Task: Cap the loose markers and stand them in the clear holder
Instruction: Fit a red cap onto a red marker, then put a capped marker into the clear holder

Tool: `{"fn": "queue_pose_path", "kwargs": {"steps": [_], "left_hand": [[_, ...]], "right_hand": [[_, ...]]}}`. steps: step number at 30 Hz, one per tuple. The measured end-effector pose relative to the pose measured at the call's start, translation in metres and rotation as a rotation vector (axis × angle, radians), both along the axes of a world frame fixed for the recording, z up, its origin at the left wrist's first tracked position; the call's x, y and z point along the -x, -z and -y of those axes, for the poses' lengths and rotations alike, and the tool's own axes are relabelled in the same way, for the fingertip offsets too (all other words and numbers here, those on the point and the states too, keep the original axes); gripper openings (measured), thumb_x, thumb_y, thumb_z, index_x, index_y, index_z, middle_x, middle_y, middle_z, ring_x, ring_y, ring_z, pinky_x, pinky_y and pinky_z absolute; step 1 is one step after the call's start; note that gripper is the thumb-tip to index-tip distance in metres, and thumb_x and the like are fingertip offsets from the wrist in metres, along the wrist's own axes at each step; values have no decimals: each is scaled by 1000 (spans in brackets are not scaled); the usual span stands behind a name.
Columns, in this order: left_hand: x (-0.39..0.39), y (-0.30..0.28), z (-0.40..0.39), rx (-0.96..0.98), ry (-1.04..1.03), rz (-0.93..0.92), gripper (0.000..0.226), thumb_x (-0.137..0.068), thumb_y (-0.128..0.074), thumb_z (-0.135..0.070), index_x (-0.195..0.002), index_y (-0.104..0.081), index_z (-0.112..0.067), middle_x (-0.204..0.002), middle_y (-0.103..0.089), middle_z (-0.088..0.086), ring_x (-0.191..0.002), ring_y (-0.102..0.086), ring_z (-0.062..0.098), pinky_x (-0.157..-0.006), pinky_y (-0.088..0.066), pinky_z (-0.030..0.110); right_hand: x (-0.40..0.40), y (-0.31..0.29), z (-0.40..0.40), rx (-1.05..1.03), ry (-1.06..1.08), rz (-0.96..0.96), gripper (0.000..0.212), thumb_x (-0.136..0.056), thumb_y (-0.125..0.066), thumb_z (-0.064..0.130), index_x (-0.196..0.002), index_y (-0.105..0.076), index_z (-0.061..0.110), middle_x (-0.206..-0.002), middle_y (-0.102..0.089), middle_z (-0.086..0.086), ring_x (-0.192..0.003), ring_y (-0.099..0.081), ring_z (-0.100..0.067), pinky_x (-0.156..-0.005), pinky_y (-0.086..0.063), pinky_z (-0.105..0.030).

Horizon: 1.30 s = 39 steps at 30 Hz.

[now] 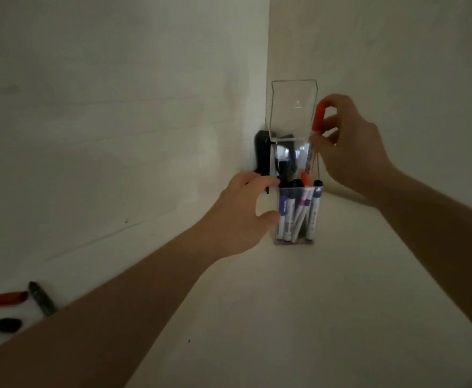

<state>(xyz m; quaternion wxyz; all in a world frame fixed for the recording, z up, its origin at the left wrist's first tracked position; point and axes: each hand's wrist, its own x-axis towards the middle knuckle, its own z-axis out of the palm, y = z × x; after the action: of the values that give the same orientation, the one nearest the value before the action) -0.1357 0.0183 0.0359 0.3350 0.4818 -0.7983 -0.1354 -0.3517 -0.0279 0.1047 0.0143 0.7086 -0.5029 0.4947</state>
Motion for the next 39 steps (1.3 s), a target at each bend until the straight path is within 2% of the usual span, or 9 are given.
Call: {"fn": "queue_pose_path", "kwargs": {"steps": [4,8,13,16,19,23,29,33,39], "left_hand": [[25,0,14,-51,-71,104,75,-94,-63,-37,-154,-18,-46,-157,-15,-6,-140,-31,26,-110,-37,35],[36,5,23,-36,-140,222,79,-94,-64,-35,-155,-14,-44,-157,-16,0,-142,-28,28,-110,-36,39],[31,9,27,-3,-132,186,78,-96,-61,-32,-157,-13,-44,-153,-29,3,-138,-35,24,-108,-36,36],[13,9,25,-10,-91,146,81,-95,-60,-34,-155,-7,-51,-143,-39,1,-131,-41,22,-109,-40,41],[-29,6,11,16,-100,113,68,-95,-61,-36,-151,-26,-52,-136,-47,-6,-123,-45,12,-106,-42,35],[-121,6,-15,32,-254,100,30,-92,-67,-36,-120,-67,-45,-118,-61,-16,-100,-57,-1,-89,-49,27],[-275,15,-64,-53,-598,-127,16,-94,-67,-30,-106,-74,-38,-103,-69,-15,-71,-57,-2,-62,-43,21],[-337,37,-92,-16,-685,-320,13,-93,-69,-24,-99,-75,-35,-97,-70,-13,-80,-62,3,-68,-46,22],[-371,61,-101,-114,-674,-181,10,-91,-70,-26,-97,-75,-33,-93,-72,-10,-90,-67,10,-77,-48,23]], "right_hand": [[-2,21,24,-75,-9,-238,47,-100,-58,20,-139,-33,33,-110,-70,-10,-62,-67,-16,-52,-59,-29],[-2,37,33,-222,65,-470,22,-104,-47,23,-125,-53,28,-98,-69,-7,-71,-63,-17,-65,-59,-35],[-1,47,30,-314,34,-450,34,-104,-43,12,-127,-66,23,-114,-69,-6,-96,-62,-19,-85,-52,-34],[-3,45,23,-139,83,-382,35,-105,-40,16,-130,-63,22,-118,-65,-8,-102,-58,-23,-85,-48,-35],[-20,46,12,81,165,-256,30,-102,-46,26,-125,-65,22,-121,-58,-7,-108,-52,-27,-84,-43,-34],[-86,61,-7,103,-79,-173,25,-95,-57,23,-118,-66,25,-106,-52,5,-94,-50,-10,-79,-40,-22],[-211,102,-36,-126,-400,-232,26,-91,-63,27,-115,-62,37,-92,-52,12,-73,-49,-2,-71,-39,-23],[-283,117,-53,-312,-565,-295,24,-92,-62,36,-115,-62,39,-94,-57,13,-84,-54,-2,-76,-41,-24],[-357,126,-71,-523,-665,-273,22,-87,-65,46,-104,-58,35,-91,-64,10,-80,-60,-8,-71,-51,-30]]}}
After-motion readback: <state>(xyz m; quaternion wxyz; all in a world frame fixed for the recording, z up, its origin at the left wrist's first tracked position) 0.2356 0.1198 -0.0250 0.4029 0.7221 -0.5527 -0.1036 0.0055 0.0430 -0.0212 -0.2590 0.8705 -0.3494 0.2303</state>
